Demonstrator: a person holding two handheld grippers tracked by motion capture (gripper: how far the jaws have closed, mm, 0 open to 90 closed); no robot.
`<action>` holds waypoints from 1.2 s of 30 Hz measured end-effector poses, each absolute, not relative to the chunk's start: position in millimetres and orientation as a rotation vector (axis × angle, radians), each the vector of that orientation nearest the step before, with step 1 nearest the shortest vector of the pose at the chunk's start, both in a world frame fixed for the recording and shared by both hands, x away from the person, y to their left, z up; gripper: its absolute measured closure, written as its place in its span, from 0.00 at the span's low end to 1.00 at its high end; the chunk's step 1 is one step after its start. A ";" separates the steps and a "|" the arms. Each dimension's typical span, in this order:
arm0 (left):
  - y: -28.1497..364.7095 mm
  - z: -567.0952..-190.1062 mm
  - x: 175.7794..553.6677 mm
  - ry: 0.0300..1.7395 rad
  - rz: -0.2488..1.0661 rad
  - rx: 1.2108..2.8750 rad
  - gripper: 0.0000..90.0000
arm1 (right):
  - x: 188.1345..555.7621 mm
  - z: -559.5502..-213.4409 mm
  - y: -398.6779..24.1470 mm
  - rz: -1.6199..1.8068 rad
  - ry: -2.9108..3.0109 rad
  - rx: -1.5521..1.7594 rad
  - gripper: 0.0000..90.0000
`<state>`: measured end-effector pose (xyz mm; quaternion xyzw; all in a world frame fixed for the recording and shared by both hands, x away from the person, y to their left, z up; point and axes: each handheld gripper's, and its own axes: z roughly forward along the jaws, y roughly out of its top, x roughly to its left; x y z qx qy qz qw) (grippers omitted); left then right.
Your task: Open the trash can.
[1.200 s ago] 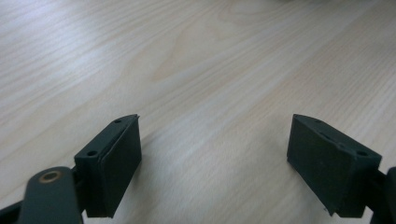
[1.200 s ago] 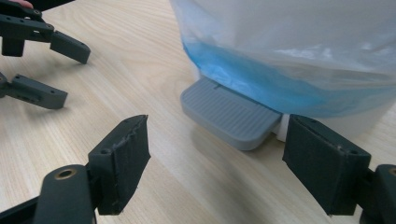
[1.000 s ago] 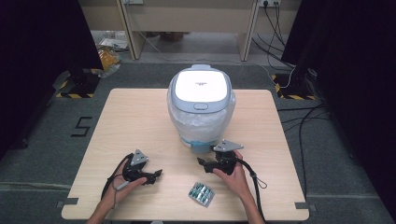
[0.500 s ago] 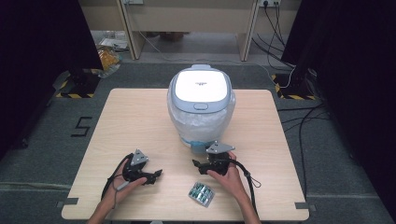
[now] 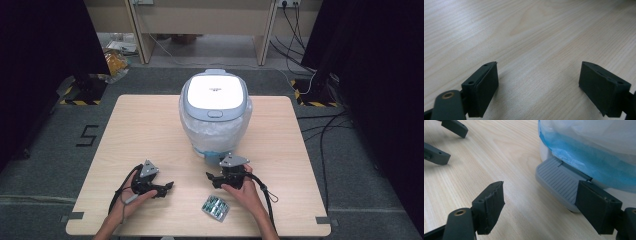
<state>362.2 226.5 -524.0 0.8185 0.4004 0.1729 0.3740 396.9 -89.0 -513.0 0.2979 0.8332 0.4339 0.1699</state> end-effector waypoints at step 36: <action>226.5 -524.0 362.2 1.026 0.444 2.097 0.17 | 397.9 -513.5 -82.3 1.133 2.405 0.844 0.25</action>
